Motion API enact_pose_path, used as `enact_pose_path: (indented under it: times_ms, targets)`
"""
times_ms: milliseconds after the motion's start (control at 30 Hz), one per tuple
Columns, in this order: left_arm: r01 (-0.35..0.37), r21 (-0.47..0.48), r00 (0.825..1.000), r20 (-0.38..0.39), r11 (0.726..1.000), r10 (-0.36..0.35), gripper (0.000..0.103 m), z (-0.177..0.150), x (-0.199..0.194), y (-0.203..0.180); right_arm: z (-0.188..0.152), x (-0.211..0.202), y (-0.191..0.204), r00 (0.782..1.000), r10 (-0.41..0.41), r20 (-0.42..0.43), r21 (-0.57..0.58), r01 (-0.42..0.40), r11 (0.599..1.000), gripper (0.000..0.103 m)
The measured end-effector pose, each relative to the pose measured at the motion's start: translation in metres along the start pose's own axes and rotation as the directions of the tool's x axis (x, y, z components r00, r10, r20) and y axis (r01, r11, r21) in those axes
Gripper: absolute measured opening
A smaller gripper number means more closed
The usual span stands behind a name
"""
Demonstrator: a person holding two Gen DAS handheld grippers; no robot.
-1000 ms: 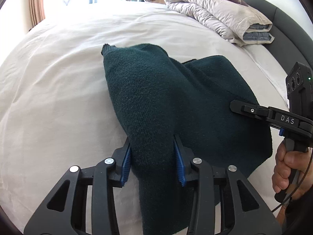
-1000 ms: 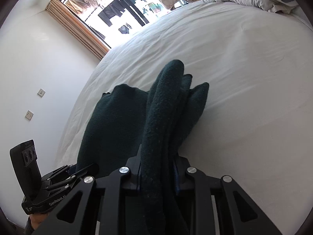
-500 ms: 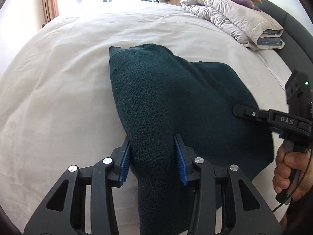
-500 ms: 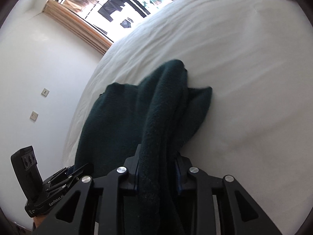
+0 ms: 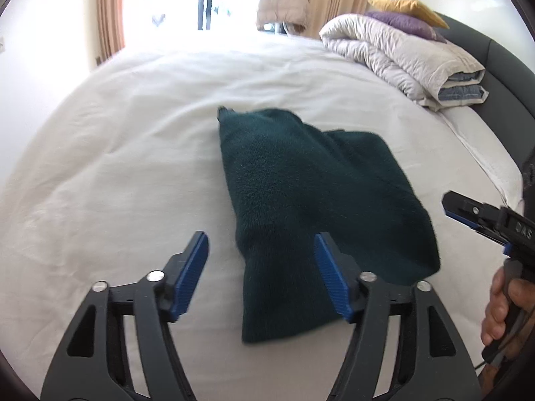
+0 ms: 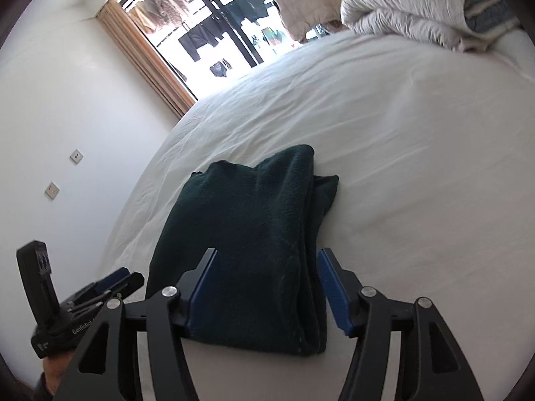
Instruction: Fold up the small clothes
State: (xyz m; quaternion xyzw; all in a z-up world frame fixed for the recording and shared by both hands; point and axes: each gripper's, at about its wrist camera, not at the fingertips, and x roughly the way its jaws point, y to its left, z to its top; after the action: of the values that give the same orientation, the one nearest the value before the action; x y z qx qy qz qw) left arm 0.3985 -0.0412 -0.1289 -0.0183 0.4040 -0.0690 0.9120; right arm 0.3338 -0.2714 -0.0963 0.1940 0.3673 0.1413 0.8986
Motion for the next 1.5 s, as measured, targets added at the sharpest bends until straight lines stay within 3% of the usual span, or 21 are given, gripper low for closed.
enact_pose_path:
  times_ms: [100,233,367,467,567,667,833,933,1100,1500]
  targets:
    - [-0.062,-0.019,0.993,0.103,0.998,0.063,0.079,-0.018,-0.052,-0.005,-0.017,-0.049,0.03,0.995,-0.045,0.086,-0.093,0.053,0.994,0.077]
    - [-0.116,-0.071,0.959,0.253,0.991,0.13,0.103,-0.044,-0.128,-0.009,-0.04,-0.109,0.07,0.979,-0.049,0.2,-0.173,0.084,0.981,0.092]
    - [-0.221,-0.067,0.895,0.381,0.973,0.229,0.103,-0.064,-0.201,-0.02,-0.062,-0.167,0.109,0.939,-0.051,0.34,-0.225,0.134,0.965,0.103]
    - [-0.222,-0.063,0.88,0.418,0.973,0.227,0.103,-0.076,-0.24,-0.024,-0.077,-0.201,0.131,0.903,-0.08,0.423,-0.249,0.201,0.947,0.103]
    - [-0.172,-0.066,0.882,0.434,0.983,0.183,0.103,-0.086,-0.272,-0.025,-0.087,-0.222,0.145,0.89,-0.094,0.447,-0.262,0.231,0.937,0.103]
    - [-0.148,-0.054,0.887,0.435,0.988,0.157,0.103,-0.098,-0.298,-0.03,-0.095,-0.234,0.155,0.901,-0.094,0.423,-0.271,0.225,0.936,0.103]
    - [-0.171,-0.067,0.913,0.364,0.983,0.183,0.103,-0.112,-0.312,-0.031,-0.104,-0.247,0.156,0.91,-0.08,0.407,-0.241,0.191,0.952,0.103]
    - [-0.178,-0.065,0.927,0.324,0.982,0.19,0.103,-0.116,-0.308,-0.033,-0.105,-0.246,0.154,0.923,-0.103,0.372,-0.214,0.193,0.958,0.103]
    - [-0.128,-0.087,0.954,0.263,0.988,0.146,0.103,-0.119,-0.287,-0.034,-0.106,-0.242,0.153,0.929,-0.155,0.337,-0.206,0.233,0.951,0.103]
    - [-0.138,-0.076,0.961,0.232,0.988,0.152,0.103,-0.121,-0.25,-0.035,-0.113,-0.225,0.151,0.947,-0.205,0.246,-0.207,0.258,0.944,0.103]
